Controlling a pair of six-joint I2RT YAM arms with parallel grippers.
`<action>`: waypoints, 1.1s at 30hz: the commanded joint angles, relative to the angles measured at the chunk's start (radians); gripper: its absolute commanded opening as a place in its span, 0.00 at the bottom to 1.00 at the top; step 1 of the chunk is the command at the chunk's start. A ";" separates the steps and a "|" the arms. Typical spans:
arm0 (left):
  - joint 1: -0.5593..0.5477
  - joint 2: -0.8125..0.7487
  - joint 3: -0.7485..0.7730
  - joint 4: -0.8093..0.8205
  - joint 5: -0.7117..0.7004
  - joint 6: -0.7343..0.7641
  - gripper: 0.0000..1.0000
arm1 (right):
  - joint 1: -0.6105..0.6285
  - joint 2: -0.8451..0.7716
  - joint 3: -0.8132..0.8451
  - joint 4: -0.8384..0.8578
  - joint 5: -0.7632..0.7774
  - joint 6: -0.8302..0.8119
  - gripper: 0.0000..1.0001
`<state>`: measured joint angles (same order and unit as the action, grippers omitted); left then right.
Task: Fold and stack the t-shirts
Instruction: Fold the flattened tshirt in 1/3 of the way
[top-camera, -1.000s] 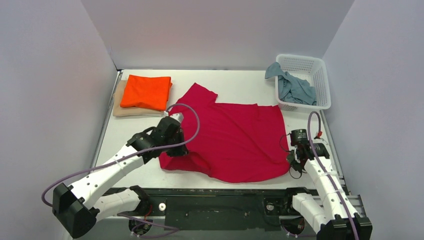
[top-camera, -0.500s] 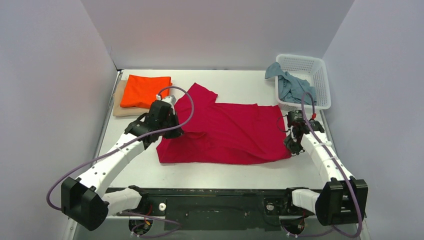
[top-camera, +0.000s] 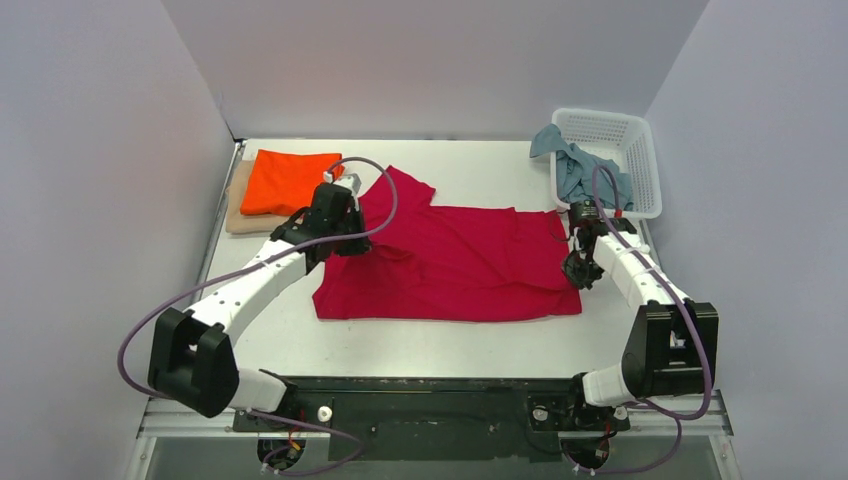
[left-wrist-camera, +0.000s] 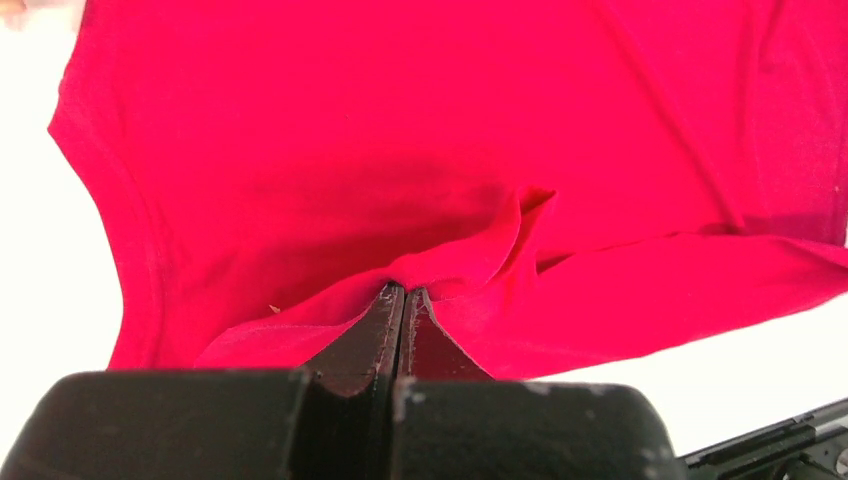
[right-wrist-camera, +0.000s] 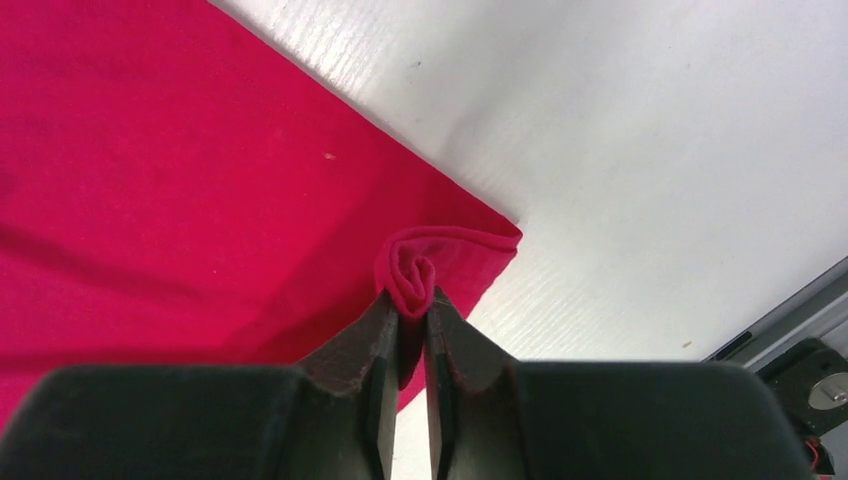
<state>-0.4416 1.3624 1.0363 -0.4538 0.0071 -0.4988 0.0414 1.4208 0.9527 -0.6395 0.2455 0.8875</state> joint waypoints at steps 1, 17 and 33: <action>0.018 0.081 0.100 0.060 -0.047 0.050 0.04 | -0.020 0.007 0.025 -0.016 0.029 0.003 0.15; 0.075 0.060 0.100 -0.009 -0.098 -0.121 0.87 | -0.038 -0.207 -0.036 -0.061 0.046 -0.175 0.74; 0.075 0.005 -0.377 0.264 0.142 -0.249 0.90 | -0.086 -0.236 -0.341 0.222 -0.077 -0.089 0.48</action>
<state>-0.3668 1.3479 0.6624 -0.3199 0.1120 -0.7258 -0.0406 1.1072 0.6144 -0.5453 0.2268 0.7879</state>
